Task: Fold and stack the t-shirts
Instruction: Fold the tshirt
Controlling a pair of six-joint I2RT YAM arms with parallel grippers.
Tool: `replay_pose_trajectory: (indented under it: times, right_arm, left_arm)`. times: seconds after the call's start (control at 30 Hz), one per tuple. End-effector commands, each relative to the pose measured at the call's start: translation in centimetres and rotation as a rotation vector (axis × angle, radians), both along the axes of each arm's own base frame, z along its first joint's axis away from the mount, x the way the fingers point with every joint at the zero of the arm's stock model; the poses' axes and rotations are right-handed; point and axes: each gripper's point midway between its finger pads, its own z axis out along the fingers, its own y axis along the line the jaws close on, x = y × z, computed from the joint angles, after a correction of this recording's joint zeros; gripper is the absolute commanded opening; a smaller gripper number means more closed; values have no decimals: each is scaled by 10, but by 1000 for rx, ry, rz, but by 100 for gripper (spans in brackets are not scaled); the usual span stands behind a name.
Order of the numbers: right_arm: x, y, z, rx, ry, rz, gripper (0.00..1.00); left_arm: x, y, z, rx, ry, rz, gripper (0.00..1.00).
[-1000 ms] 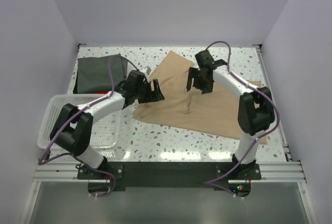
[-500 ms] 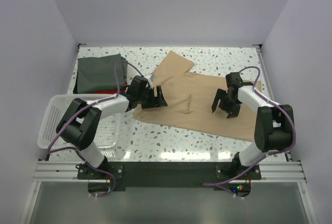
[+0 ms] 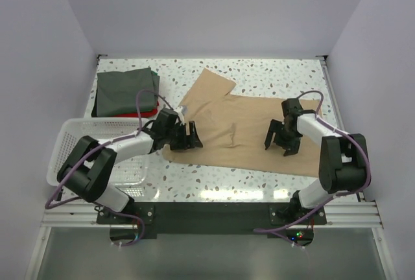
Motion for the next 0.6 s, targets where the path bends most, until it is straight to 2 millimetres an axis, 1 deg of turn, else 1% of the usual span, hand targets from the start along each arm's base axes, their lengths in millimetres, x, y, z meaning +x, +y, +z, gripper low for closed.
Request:
replay_pose_trajectory:
  times: [0.0,0.03,0.07,0.1,0.17,0.27,0.3,0.33,0.37,0.43,0.47,0.5,0.53,0.57]
  right_arm:
    - [-46,-3,-14,4,126,-8,80]
    - [-53,-3,-14,3,146,-16,80]
    - [-59,-3,-15,5,159,-17,80]
    - [-67,0,-15,21,167,-29,80]
    - [-71,4,-12,46,172,-50,80]
    - [-80,4,-8,44,189,-67,80]
    - [-80,4,-7,44,188,-67,80]
    - [-79,7,-5,57,185,-69,80]
    - [-80,7,-4,60,191,-71,80]
    - [-72,12,3,87,173,-72,80]
    - [-71,14,6,95,170,-71,80]
    - [-61,15,14,104,143,-71,80]
    - [-57,16,18,105,134,-71,80]
    - [-47,15,31,101,106,-70,80]
  left_arm:
    - [-42,19,-17,54,116,-1,79]
    - [-55,22,-21,50,151,-3,79]
    - [-59,22,-17,39,149,-3,79]
    - [-65,24,-18,37,163,-4,79]
    - [-79,29,-20,41,194,-8,79]
    - [-88,32,-16,48,214,-30,79]
    - [-91,32,-14,43,221,-38,79]
    - [-97,32,-14,40,242,-49,79]
    - [-98,31,-12,38,246,-53,79]
    - [-95,29,0,22,213,-61,79]
    - [-92,27,10,7,183,-64,79]
    - [-89,25,17,-3,162,-72,79]
    - [-87,21,26,-25,138,-95,79]
    - [-80,14,42,-57,91,-110,79]
